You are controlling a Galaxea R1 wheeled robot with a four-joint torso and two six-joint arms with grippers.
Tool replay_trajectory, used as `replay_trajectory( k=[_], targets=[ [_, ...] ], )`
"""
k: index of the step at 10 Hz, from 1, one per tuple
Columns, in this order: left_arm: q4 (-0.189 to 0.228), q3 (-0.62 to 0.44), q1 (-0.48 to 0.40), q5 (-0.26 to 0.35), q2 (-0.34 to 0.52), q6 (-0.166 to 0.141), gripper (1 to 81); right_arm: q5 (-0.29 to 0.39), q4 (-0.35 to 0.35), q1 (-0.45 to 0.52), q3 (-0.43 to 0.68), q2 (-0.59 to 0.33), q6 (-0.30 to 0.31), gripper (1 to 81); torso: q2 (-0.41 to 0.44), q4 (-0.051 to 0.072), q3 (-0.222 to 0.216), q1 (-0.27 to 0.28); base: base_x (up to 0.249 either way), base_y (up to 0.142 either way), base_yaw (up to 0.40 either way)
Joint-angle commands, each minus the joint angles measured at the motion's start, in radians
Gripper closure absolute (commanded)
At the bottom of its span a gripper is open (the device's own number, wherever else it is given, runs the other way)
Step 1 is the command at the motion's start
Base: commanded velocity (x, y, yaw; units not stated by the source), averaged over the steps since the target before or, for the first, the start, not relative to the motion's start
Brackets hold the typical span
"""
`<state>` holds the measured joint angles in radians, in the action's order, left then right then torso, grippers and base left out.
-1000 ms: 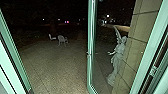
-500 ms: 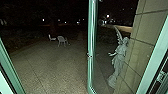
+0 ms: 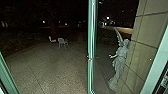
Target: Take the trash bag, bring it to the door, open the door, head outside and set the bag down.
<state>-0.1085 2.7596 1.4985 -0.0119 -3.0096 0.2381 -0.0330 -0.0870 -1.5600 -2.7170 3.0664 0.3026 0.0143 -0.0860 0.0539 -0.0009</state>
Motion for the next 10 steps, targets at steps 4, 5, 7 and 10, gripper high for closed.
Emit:
replay_trajectory(
  k=[4,5,7,10],
  targets=[
    [0.004,0.003,-0.059,0.049,0.012,0.006,81.1,0.051,0.003,0.050,0.008,0.016,-0.003,1.0,0.000,0.000,0.000,0.001,0.120,0.000,0.000],
    [0.004,0.003,-0.059,0.049,0.012,0.006,81.1,0.051,0.003,0.050,0.007,0.016,-0.003,1.0,0.001,0.000,0.000,0.001,0.123,0.000,0.000],
    [0.004,0.003,-0.057,0.049,0.012,0.006,81.1,0.051,0.003,0.050,0.007,0.016,-0.003,1.0,0.001,0.000,0.000,0.001,0.124,0.000,0.000],
    [0.004,0.003,-0.059,0.049,0.010,0.007,81.1,0.051,0.004,0.048,0.007,0.014,-0.003,1.0,0.002,0.000,-0.001,0.001,0.125,0.000,0.000]
  ],
)
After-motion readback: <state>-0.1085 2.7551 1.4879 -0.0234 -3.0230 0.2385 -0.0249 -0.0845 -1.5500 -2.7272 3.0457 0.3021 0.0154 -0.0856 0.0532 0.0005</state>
